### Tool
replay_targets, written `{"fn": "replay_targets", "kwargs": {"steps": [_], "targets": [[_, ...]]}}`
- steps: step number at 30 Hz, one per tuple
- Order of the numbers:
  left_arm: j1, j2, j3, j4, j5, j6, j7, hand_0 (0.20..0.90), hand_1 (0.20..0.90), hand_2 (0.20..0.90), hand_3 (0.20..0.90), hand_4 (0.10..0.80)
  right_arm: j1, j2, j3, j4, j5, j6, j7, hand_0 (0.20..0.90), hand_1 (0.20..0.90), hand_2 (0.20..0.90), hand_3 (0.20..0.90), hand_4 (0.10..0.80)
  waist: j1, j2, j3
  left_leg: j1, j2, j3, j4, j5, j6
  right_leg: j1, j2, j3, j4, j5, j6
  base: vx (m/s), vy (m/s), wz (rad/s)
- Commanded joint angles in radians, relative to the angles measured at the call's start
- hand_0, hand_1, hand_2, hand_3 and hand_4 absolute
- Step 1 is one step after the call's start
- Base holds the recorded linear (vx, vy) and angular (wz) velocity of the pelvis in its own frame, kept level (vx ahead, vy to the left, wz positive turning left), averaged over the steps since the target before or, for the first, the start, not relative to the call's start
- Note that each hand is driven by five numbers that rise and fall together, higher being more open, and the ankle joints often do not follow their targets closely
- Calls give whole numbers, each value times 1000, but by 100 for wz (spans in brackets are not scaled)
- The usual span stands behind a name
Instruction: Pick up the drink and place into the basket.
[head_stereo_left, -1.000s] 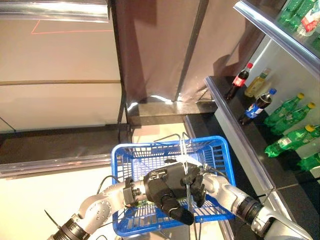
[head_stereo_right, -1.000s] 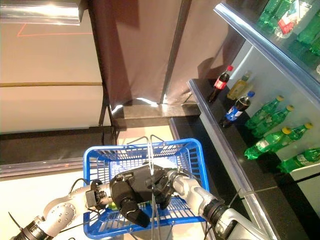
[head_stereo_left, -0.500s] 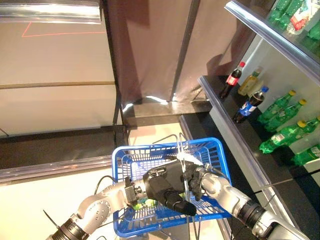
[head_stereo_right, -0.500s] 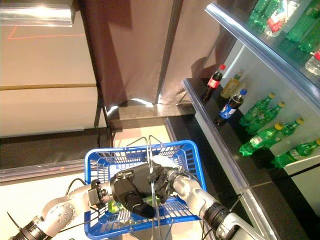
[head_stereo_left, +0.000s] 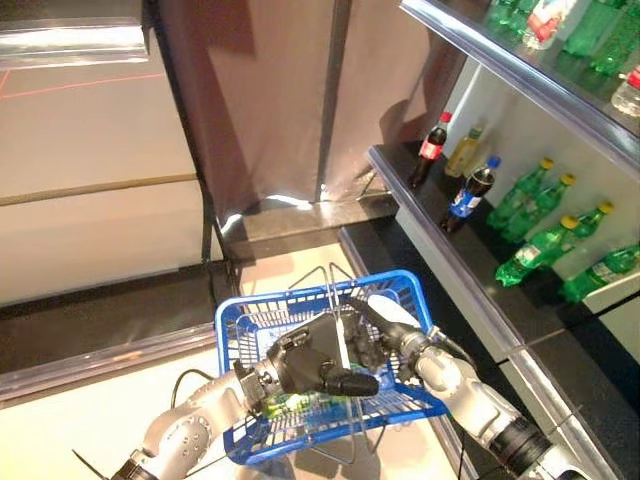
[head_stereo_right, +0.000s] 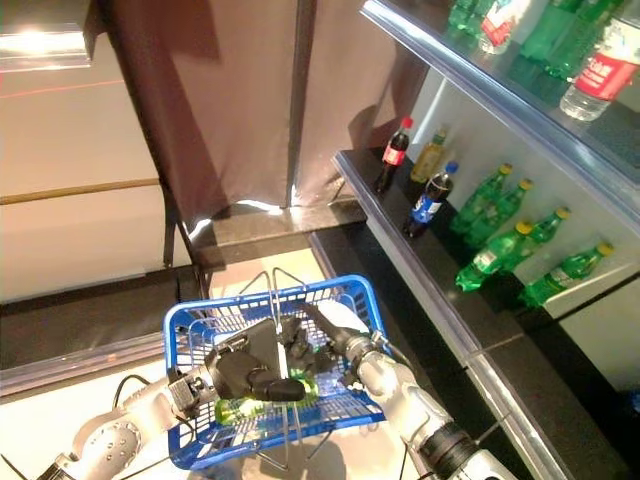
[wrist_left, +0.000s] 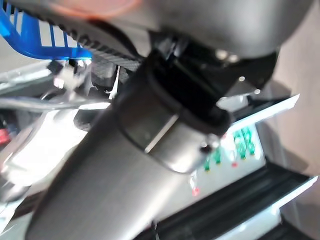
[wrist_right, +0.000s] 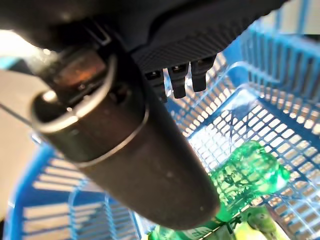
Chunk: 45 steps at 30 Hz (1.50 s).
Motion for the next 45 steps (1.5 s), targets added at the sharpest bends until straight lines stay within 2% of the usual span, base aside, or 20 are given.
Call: {"fn": "replay_targets", "kwargs": {"steps": [1,5,12,16,27,33,41,45], "targets": [[-163,-207,123,-169,-92,-297,-64,300,300,300,200,100,-28,-69,-58,-83,68,-59,-75,900,900,900,900,800,8,54,-150,114,-30,89,-5,-111,134,-95,4,24,143,22,-20,-22,10,-17],[-142,-211,165,-134,-73,-323,6,300,300,300,200,100,13,-62,-117,-127,115,-81,-95,900,900,900,900,800,-17,61,-147,117,-25,119,-5,-110,134,-103,4,34,145,29,-17,-26,19,-16],[-88,-211,268,27,-10,-398,94,300,300,300,200,100,127,-41,-295,-187,233,-170,-159,900,900,900,900,800,-91,75,-140,130,-13,206,-5,-107,134,-124,-5,47,147,50,-7,-43,28,-25],[-57,-217,326,115,32,-412,90,300,300,300,200,100,192,-22,-390,-199,276,-217,-173,900,900,900,900,800,-126,78,-134,136,-10,249,-5,-108,134,-137,-11,60,147,61,-3,-46,14,-27],[24,-226,455,421,164,-439,100,300,300,300,200,100,366,52,-556,-102,406,-255,-263,900,900,900,900,800,-213,84,-103,140,-21,328,16,-126,143,-177,-27,99,173,85,3,-46,-4,-23],[56,-223,505,575,236,-484,140,300,300,300,200,100,454,94,-594,10,436,-294,-308,900,900,900,900,800,-259,87,-88,139,-21,379,30,-139,145,-191,-31,110,171,91,4,-50,-13,-26],[0,-233,494,826,350,-514,248,300,300,300,200,100,413,161,-580,283,542,-290,-403,900,900,900,900,800,-305,95,-76,139,-15,440,81,-165,145,-203,-23,126,184,70,-4,-33,12,-38],[-29,-234,485,942,388,-515,284,300,300,300,200,100,363,173,-600,485,643,-307,-392,900,900,900,900,800,-314,97,-73,134,-14,465,117,-189,149,-228,-27,128,217,70,-7,-34,27,-46]]}}
